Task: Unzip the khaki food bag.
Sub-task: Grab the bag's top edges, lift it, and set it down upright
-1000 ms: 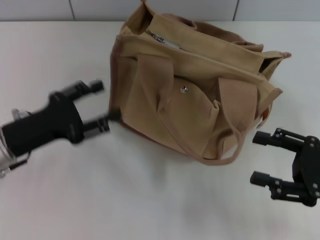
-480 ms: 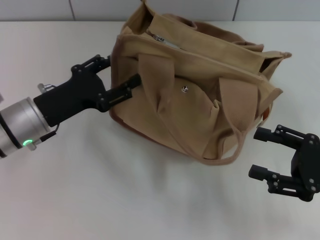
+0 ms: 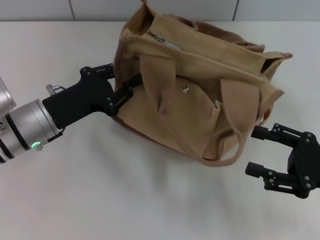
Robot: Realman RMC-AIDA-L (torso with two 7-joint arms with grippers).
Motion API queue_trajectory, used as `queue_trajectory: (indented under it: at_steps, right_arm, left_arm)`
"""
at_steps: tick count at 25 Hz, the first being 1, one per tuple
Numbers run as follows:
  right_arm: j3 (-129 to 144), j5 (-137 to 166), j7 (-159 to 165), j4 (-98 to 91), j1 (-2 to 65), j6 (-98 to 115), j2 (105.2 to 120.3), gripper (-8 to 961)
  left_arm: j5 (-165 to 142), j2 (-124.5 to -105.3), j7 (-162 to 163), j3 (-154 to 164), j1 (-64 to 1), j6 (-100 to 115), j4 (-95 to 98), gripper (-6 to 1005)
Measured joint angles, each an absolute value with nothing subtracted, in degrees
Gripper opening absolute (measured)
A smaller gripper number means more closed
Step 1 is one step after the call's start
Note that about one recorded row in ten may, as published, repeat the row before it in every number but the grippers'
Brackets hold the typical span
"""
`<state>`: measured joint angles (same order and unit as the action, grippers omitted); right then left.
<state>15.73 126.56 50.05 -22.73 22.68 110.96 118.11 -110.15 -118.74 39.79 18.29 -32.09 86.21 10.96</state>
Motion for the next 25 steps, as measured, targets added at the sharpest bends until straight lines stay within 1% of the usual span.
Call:
queue_trajectory:
  at_steps: [8, 12, 15, 18, 21, 25]
  right_arm:
    - [15.73, 126.56, 50.10, -22.67, 22.76, 110.82, 118.24, 754]
    - [15.73, 126.56, 50.10, -22.67, 22.77, 110.32, 118.24, 752]
    - [15.70, 126.56, 50.10, -22.61, 22.80, 110.07, 118.23, 751]
    - [15.65, 125.93, 50.10, -22.19, 23.10, 109.46, 118.23, 750]
    - [15.64, 124.72, 50.10, -21.26, 23.26, 108.48, 118.29, 749]
    - [15.64, 119.03, 50.09, -19.53, 22.35, 107.62, 118.44, 747]
  left_arm:
    - [-107.43, -118.81, 37.87, 18.28, -31.15, 86.22, 10.36, 194]
    - [-101.24, -118.63, 34.79, 18.30, -28.92, 88.48, 10.72, 58]
    - [-94.96, -118.23, 34.79, 18.29, -27.41, 92.22, 11.80, 57]
    - [-90.82, -118.23, 34.69, 18.32, -26.55, 96.48, 12.75, 56]
    - [-90.91, -118.46, 31.55, 20.56, -26.80, 100.77, 12.70, 56]
    - [-91.40, -118.89, 21.99, 30.35, -27.88, 99.00, 8.69, 56]
